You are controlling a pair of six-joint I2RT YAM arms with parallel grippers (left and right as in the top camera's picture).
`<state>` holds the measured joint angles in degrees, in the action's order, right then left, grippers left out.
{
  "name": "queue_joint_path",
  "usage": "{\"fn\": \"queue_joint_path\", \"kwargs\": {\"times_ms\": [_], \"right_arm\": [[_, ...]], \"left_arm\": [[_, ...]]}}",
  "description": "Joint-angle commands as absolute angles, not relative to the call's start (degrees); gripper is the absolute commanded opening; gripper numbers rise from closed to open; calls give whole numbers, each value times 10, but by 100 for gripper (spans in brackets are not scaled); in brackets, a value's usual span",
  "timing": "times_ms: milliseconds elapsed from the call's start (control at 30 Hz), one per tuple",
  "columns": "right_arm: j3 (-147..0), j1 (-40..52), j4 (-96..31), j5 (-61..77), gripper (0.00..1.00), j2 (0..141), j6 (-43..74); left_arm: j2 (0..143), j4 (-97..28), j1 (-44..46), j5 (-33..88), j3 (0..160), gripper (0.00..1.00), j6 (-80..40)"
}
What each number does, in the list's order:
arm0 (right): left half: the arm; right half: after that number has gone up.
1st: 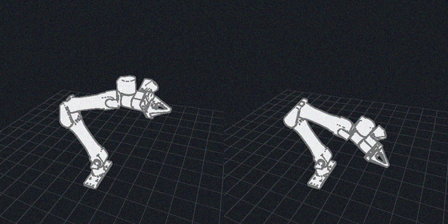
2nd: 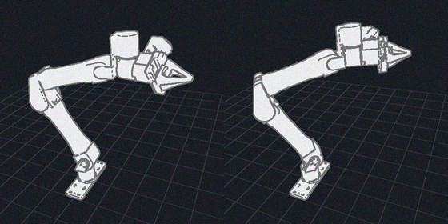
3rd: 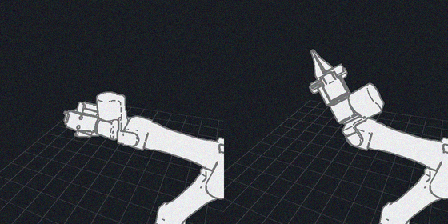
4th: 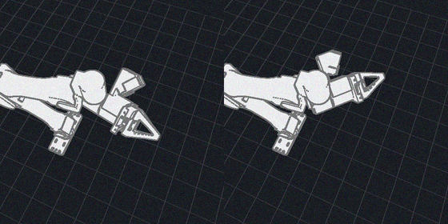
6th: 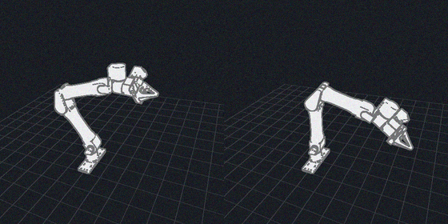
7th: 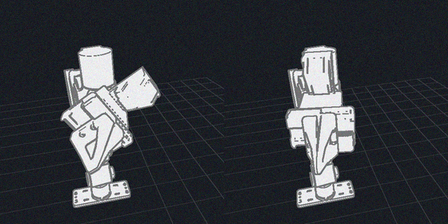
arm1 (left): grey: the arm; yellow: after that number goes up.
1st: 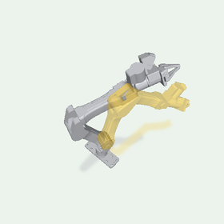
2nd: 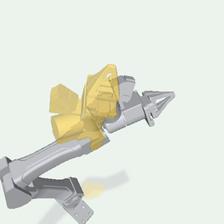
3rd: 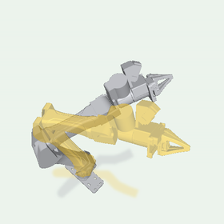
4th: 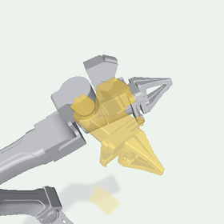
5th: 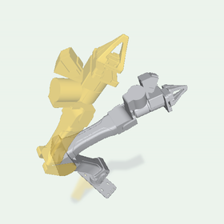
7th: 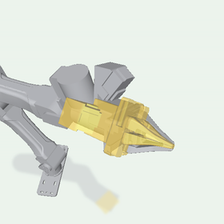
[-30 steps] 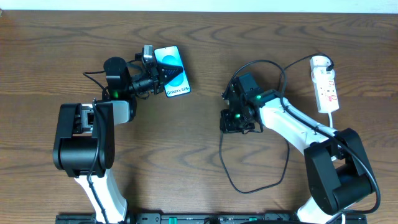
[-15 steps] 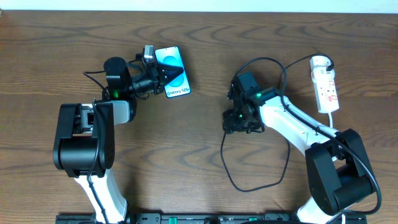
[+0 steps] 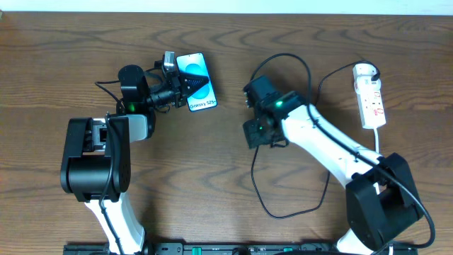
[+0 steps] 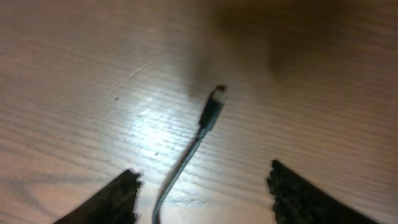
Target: Plug charger to phone and switch on socket
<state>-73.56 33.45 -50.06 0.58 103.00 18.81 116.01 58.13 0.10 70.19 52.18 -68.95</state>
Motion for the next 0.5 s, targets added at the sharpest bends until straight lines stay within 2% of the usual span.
{"fn": "queue_joint_path", "kwargs": {"times_ms": [0,467], "right_arm": [[-745,356,-502,-23,59,1019,249],[-745,370,-503,-36,47,1072,290]], "left_arm": [[1156,588,0,708,533,7,-679],[1156,588,0,707,533,7,-682]]}}
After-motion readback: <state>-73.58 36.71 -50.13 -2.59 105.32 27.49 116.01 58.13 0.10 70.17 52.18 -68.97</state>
